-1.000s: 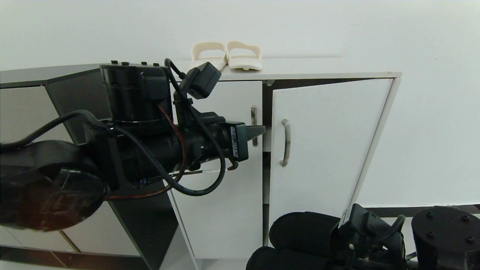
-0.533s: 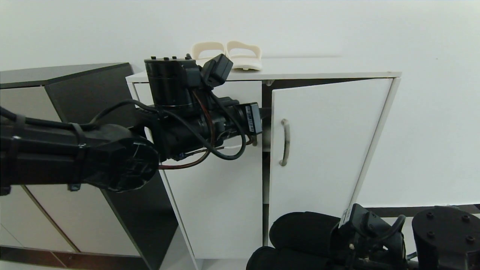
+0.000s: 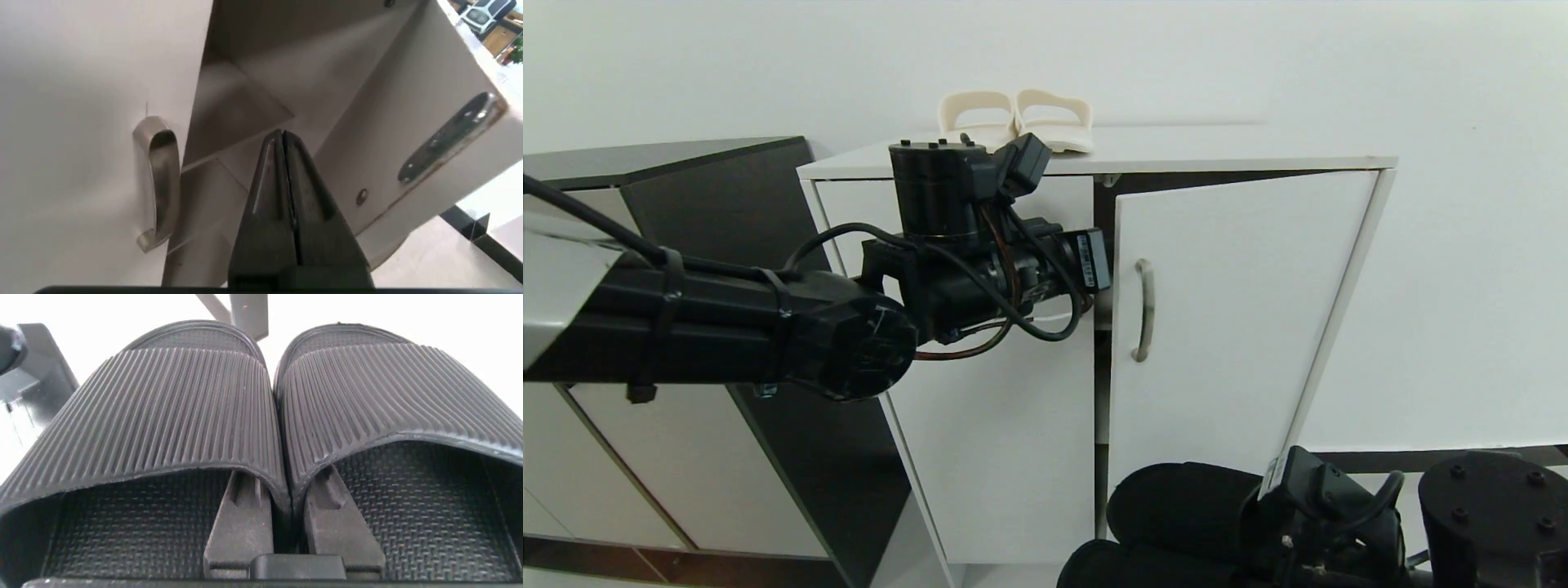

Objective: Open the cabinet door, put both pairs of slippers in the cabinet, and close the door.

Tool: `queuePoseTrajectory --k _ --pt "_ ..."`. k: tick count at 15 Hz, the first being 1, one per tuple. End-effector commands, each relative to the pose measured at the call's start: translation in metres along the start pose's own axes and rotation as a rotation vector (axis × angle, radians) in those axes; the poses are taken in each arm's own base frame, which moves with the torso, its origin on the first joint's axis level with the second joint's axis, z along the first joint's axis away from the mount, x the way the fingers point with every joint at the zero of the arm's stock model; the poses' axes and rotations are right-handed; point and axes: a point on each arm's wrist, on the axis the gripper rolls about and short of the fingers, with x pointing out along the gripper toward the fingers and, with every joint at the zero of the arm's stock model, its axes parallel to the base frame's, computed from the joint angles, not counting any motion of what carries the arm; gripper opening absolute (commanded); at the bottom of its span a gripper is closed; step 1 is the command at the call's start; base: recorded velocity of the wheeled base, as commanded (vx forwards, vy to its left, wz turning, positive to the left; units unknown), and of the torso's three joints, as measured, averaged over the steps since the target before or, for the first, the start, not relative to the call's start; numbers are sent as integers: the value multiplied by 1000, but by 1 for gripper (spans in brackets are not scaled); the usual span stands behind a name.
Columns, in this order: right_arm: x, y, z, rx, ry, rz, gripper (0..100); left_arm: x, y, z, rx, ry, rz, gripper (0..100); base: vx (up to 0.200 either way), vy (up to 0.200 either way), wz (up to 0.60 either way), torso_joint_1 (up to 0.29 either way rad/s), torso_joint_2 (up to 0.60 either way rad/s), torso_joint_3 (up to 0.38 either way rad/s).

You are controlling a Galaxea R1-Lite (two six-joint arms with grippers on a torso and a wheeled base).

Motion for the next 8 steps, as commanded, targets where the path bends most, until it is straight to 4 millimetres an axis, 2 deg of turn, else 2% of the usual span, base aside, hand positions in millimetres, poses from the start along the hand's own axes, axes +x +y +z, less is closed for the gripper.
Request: queuePoseTrajectory --k 1,3,6,8 --pt "1 4 -3 -8 16 17 0 -3 -4 -3 -6 9 -11 0 -200 0 0 12 -2 -2" --pt "1 9 -3 -16 12 35 0 -11 -29 -6 4 -9 -81 0 -200 0 0 5 5 5" --pt "-11 25 -4 -46 -8 109 0 -9 -70 -17 10 9 -191 0 -200 0 0 -1 4 4" --pt "-11 26 -4 -48 -7 114 0 -3 -79 -25 11 24 -217 0 -200 0 0 2 0 0"
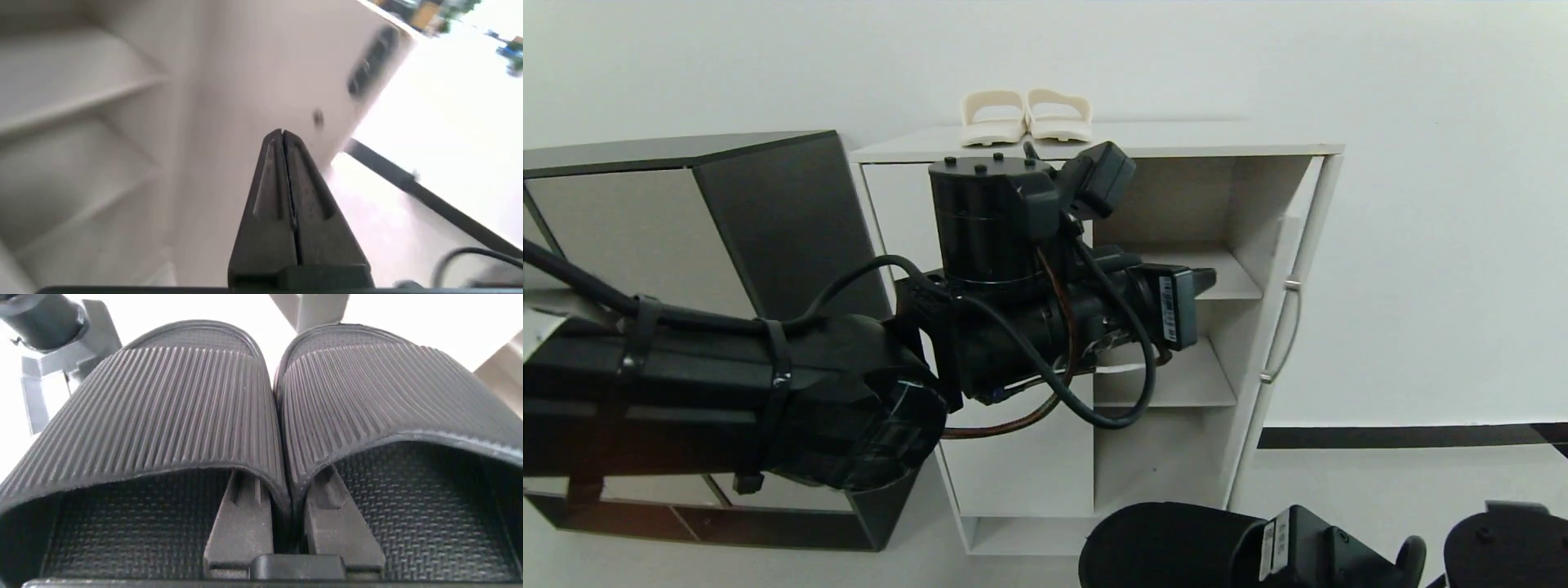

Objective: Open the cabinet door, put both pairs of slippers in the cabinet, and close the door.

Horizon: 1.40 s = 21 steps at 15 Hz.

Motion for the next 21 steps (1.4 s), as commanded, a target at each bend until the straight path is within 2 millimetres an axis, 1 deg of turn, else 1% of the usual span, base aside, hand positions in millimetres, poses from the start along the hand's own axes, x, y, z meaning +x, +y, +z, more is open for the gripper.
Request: queuePoseTrajectory --k 1,2,3,4,5,6,7,8,9,10,11,12,13,14,15,16,17,18,19,20,21 --pt "0 1 2 4 -8 1 0 6 -8 -6 0 12 -24 0 -200 0 0 2 -2 2" --pt "3 -3 4 13 -9 -13 0 6 -6 -6 0 11 -20 0 -200 0 0 -2 -2 2" --pt "7 -8 7 24 -16 -34 0 3 -4 -4 1 1 -11 0 0 0 0 0 0 0" --pt "13 -21 12 44 -28 -97 0 -6 1 -1 10 -30 34 0 0 0 0 0 0 0" --pt "16 -30 16 59 -45 -149 0 -16 2 1 24 -40 76 0 0 0 0 0 0 0" --pt "25 -48 21 109 -66 -281 0 -52 3 11 78 -56 150 0 0 0 0 0 0 0" --pt "33 -58 23 153 -71 -375 0 -81 2 21 114 -84 184 0 0 0 0 0 0 0" --pt "43 -67 25 183 -74 -471 0 -112 1 34 131 -124 254 0 0 0 0 0 0 0" --pt "51 -75 28 203 -81 -568 0 -140 -4 42 135 -145 369 0 0 0 0 0 0 0" --pt "59 -80 32 221 -94 -628 0 -168 -13 47 131 -166 460 0 0 0 0 0 0 0" --pt "65 -86 36 247 -115 -686 0 -200 -24 51 128 -188 532 0 0 0 0 0 0 0" --pt "73 -95 42 289 -148 -753 0 -250 -32 46 129 -163 649 0 0 0 0 0 0 0" --pt "75 -104 43 306 -155 -809 0 -293 -34 33 159 -111 822 0 0 0 0 0 0 0" --pt "76 -111 42 312 -156 -836 0 -321 -42 20 158 -109 938 0 0 0 0 0 0 0" --pt "75 -112 42 313 -157 -839 0 -333 -46 11 159 -125 997 0 0 0 0 0 0 0" --pt "75 -112 42 313 -155 -842 0 -359 -55 -22 163 -180 1194 0 0 0 0 0 0 0" --pt "75 -112 41 312 -151 -844 0 -367 -59 -40 161 -202 1274 0 0 0 0 0 0 0" --pt "75 -112 40 310 -148 -845 0 -376 -63 -73 160 -220 1341 0 0 0 0 0 0 0" --pt "75 -112 40 311 -148 -845 0 -378 -63 -84 160 -223 1350 0 0 0 0 0 0 0" --pt "76 -112 38 310 -140 -846 0 -384 -63 -118 182 -218 1354 0 0 0 0 0 0 0" --pt "76 -112 37 310 -139 -845 0 -385 -60 -137 198 -206 1358 0 0 0 0 0 0 0"
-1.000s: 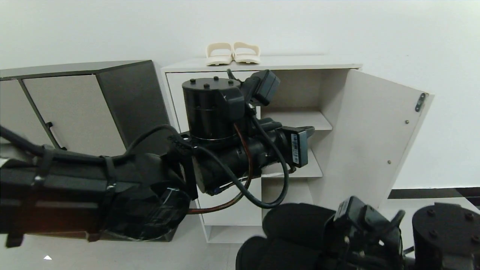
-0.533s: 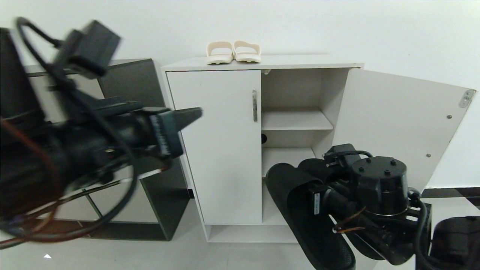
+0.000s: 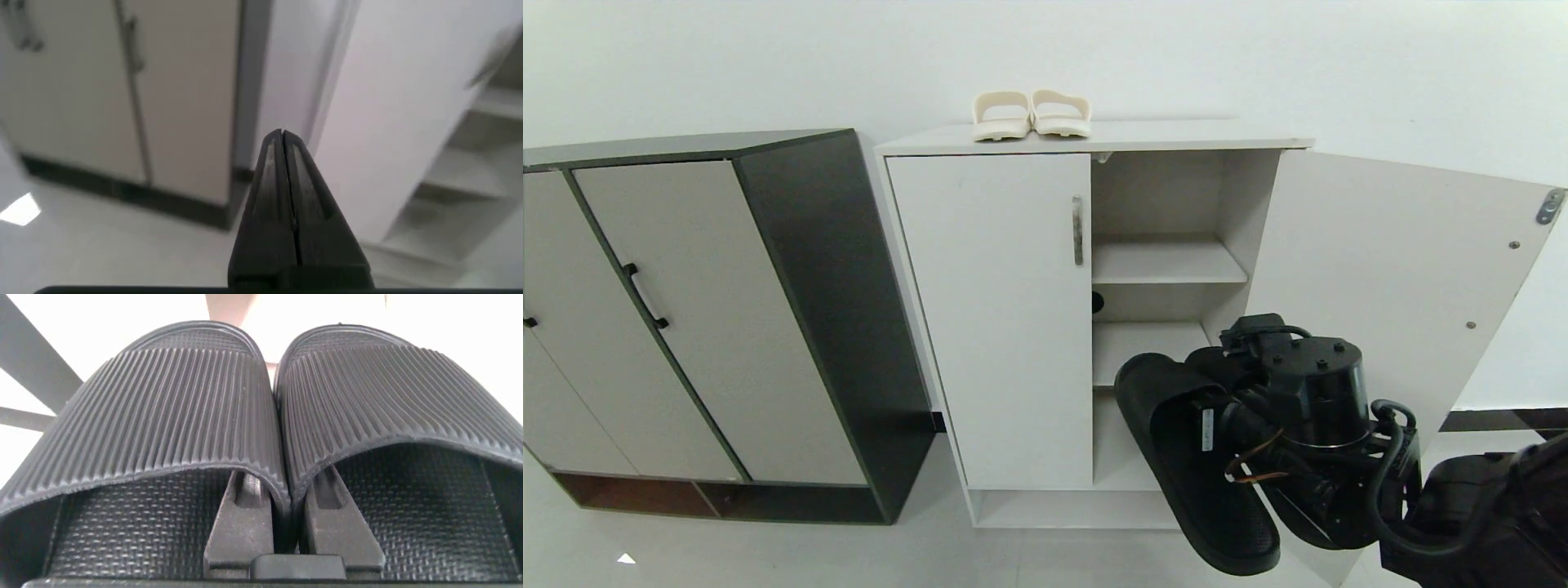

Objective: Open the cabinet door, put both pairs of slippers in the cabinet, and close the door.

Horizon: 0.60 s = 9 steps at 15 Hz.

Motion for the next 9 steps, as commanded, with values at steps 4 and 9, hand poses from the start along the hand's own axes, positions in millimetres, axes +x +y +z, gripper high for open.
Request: queuePoseTrajectory --k 4,9 --pt "1 0 -2 -3 6 -1 0 -17 10 -110 60 -54 2 0 0 0 0 0 0 0" --pt "2 1 -3 -7 10 0 0 -18 4 -118 137 -37 -279 0 0 0 0 0 0 0"
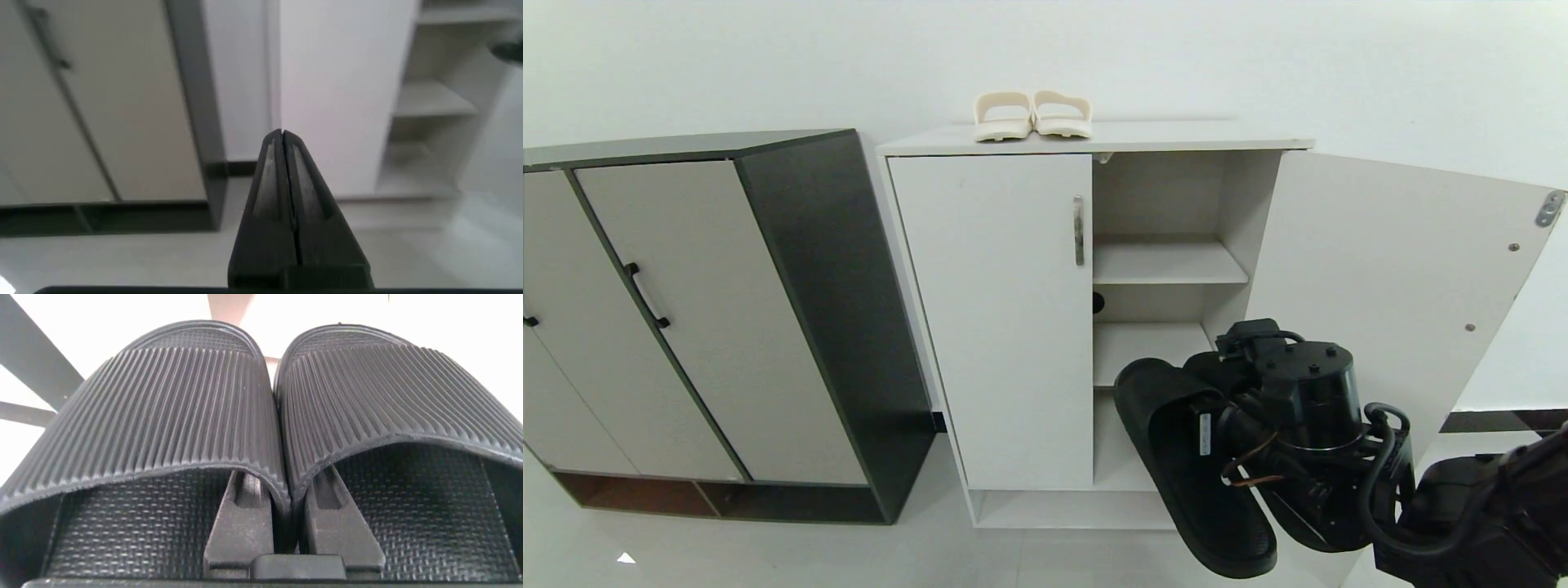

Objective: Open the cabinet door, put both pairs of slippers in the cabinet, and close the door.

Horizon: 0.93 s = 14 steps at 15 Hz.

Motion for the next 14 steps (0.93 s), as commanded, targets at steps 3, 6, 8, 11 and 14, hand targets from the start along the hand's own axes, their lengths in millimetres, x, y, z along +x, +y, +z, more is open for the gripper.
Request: queuePoseTrajectory --k 3,6,8,11,14 --pt "1 2 -4 -8 11 4 0 -1 -1 -3 13 2 -18 0 0 0 0 0 0 0" --pt "-1 7 -3 -14 5 17 0 -1 -1 -3 -45 3 -18 0 0 0 0 0 0 0" --pt "-2 18 -4 -13 3 47 0 -1 -1 -3 -50 3 -18 0 0 0 0 0 0 0" --pt "12 33 -4 27 -27 -26 0 -1 -1 -3 -50 3 -18 0 0 0 0 0 0 0" --pt "28 41 -13 36 -14 -56 0 -1 -1 -3 -48 3 -20 0 0 0 0 0 0 0"
